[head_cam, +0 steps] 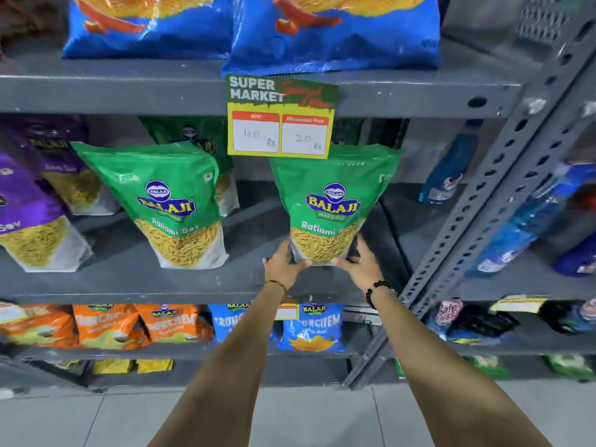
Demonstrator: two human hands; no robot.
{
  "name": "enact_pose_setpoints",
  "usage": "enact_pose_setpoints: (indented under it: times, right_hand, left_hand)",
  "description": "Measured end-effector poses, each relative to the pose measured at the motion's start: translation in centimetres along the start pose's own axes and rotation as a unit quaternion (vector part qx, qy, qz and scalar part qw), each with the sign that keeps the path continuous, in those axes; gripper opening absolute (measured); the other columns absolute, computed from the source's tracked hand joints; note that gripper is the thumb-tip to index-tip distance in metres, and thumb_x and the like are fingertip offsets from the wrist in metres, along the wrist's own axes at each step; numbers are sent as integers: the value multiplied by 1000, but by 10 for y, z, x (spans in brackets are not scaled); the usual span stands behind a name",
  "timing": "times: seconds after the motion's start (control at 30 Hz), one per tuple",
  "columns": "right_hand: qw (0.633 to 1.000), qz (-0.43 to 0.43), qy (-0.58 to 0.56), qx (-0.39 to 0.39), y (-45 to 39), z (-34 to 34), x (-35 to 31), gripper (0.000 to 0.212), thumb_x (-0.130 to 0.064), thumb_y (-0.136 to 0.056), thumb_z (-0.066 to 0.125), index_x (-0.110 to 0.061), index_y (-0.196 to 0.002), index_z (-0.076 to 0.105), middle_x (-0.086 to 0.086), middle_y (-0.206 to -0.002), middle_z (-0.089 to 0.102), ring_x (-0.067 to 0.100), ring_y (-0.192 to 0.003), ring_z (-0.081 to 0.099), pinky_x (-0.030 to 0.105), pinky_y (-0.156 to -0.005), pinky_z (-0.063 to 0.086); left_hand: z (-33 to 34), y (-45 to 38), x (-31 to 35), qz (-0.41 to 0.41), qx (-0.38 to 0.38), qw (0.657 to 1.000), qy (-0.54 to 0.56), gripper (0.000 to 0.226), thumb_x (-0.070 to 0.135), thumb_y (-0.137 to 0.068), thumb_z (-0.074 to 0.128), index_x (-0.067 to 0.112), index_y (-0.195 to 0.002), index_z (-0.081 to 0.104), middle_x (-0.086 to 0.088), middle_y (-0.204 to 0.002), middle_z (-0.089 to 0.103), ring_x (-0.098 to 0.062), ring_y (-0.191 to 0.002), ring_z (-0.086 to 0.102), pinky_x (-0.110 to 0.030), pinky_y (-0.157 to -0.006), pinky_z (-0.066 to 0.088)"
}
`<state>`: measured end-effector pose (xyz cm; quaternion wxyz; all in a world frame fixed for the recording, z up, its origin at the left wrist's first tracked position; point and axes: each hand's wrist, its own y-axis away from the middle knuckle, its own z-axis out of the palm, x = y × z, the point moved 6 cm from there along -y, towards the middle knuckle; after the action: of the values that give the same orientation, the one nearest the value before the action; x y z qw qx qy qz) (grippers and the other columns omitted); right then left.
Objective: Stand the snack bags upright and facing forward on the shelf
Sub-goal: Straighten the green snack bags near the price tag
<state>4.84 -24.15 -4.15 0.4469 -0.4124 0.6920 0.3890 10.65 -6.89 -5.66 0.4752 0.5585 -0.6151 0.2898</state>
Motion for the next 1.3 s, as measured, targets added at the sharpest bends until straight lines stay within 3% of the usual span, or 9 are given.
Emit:
enact_pose_setpoints:
  times: [0.07,0.3,0.4,1.03,1.3]
  right_hand:
    - [1000,-12,6,6,0,-3,-2,82,-10,-76,71,-16,-144,25,9,-139,50,27,-117,55,33,-94,43]
    - [1000,-18,-19,10,7,-7,-2,77,-7,-77,69,-15,-142,29,9,-142,46,20,-112,53,34,-96,42]
    - [1000,-14,-19,14,10,-9,-2,77,-7,-77,69,-16,-142,30,9,-144,45,25,-118,53,38,-99,42]
    - [1000,7,-17,15,8,-9,-3,79,-9,-75,72,-20,-142,30,7,-145,45,28,-123,50,48,-106,40]
    - [1000,5,-14,7,11,-9,-8,77,-7,-76,70,-18,-141,30,8,-144,44,28,-126,48,45,-106,40]
  left_hand:
    - [0,1,-1,-8,10,1000,22,63,26,-71,75,20,-126,46,-7,-130,60,-28,-120,55,-58,-115,20]
    - [-4,9,5,-11,28,999,17,66,26,-71,75,14,-128,43,-9,-135,55,-29,-120,54,-54,-113,28]
    - [-5,11,8,-13,29,999,17,65,24,-74,74,12,-129,42,-10,-137,53,-29,-122,52,-49,-111,33]
    - [-2,4,4,-8,32,999,0,63,30,-72,74,15,-126,45,-8,-133,57,-30,-122,52,-59,-114,21]
    - [-1,4,1,-13,35,999,13,65,26,-71,76,14,-127,45,-9,-131,58,-30,-121,53,-59,-113,23]
